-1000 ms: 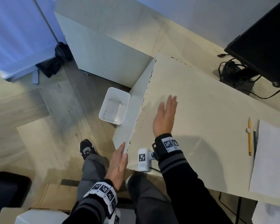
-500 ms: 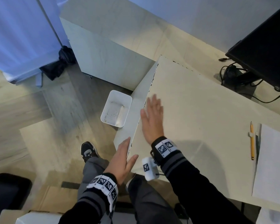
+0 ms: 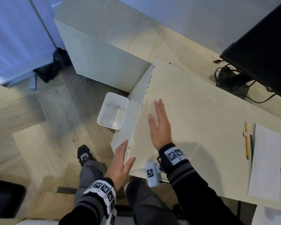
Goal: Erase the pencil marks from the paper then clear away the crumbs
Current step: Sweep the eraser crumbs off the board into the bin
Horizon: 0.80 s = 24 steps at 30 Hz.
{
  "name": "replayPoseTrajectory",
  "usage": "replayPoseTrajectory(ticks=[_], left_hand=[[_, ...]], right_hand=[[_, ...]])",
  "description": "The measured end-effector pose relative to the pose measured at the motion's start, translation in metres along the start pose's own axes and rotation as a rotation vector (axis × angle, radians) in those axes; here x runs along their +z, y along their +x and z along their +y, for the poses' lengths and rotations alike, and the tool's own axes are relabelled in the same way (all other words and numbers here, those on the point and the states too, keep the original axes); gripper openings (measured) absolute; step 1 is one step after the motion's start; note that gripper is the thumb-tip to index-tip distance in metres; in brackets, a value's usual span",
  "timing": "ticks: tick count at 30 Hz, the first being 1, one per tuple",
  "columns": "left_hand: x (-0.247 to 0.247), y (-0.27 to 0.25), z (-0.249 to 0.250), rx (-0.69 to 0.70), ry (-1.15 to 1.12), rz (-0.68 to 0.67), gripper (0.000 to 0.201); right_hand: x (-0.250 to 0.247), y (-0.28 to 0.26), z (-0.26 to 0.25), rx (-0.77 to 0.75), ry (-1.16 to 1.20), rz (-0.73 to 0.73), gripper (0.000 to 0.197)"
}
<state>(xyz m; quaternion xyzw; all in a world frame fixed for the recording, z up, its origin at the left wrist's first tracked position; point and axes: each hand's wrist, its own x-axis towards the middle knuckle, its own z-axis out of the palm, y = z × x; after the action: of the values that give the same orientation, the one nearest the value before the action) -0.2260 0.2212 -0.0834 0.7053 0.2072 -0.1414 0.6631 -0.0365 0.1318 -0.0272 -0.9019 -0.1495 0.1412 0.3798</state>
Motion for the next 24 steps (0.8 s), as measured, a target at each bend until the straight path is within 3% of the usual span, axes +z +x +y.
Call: replayPoseTrajectory(ticks=[2, 4, 6, 9, 10, 12, 14, 16, 18, 21, 22, 24], left_hand=[[0.0, 0.0, 0.001, -0.005, -0.017, -0.001, 0.077], [0.0, -0.001, 0.002, -0.005, -0.015, -0.003, 0.078], [-0.001, 0.0, 0.001, -0.007, -0.016, -0.015, 0.08], [-0.002, 0.002, 0.0, 0.006, -0.009, -0.023, 0.081], [-0.003, 0.002, 0.0, 0.0, -0.009, -0.03, 0.08], [-0.003, 0.001, -0.001, -0.002, -0.018, -0.037, 0.077], [-0.002, 0.0, -0.001, 0.007, -0.027, -0.028, 0.075], [-0.002, 0.0, -0.001, 0.0, -0.029, -0.016, 0.073], [-0.001, 0.0, -0.002, 0.004, -0.031, -0.005, 0.071], [0.0, 0.001, -0.002, -0.01, -0.049, 0.002, 0.069], [0.0, 0.0, -0.002, -0.016, -0.064, 0.004, 0.07], [0.001, -0.001, -0.002, -0.022, -0.078, 0.005, 0.073]], right_hand=[[-0.013, 0.001, 0.013, 0.185, 0.12, 0.21, 0.051], [-0.002, 0.001, 0.01, 0.292, -0.06, 0.094, 0.056], [0.024, -0.005, -0.008, 0.143, -0.295, -0.142, 0.06], [0.045, -0.009, -0.043, -0.096, -0.126, -0.365, 0.051], [0.041, -0.007, -0.046, -0.095, -0.022, -0.36, 0.048], [0.025, 0.004, -0.036, -0.026, 0.008, -0.168, 0.048], [0.01, 0.015, -0.014, 0.14, -0.133, 0.013, 0.052], [0.01, 0.017, -0.005, 0.286, -0.324, -0.017, 0.061], [0.026, 0.009, -0.011, 0.137, -0.479, -0.163, 0.067], [0.032, 0.008, -0.015, -0.141, -0.386, -0.268, 0.062], [0.026, 0.014, -0.009, -0.127, -0.327, -0.202, 0.06], [0.01, 0.029, 0.006, 0.084, -0.304, -0.006, 0.06]])
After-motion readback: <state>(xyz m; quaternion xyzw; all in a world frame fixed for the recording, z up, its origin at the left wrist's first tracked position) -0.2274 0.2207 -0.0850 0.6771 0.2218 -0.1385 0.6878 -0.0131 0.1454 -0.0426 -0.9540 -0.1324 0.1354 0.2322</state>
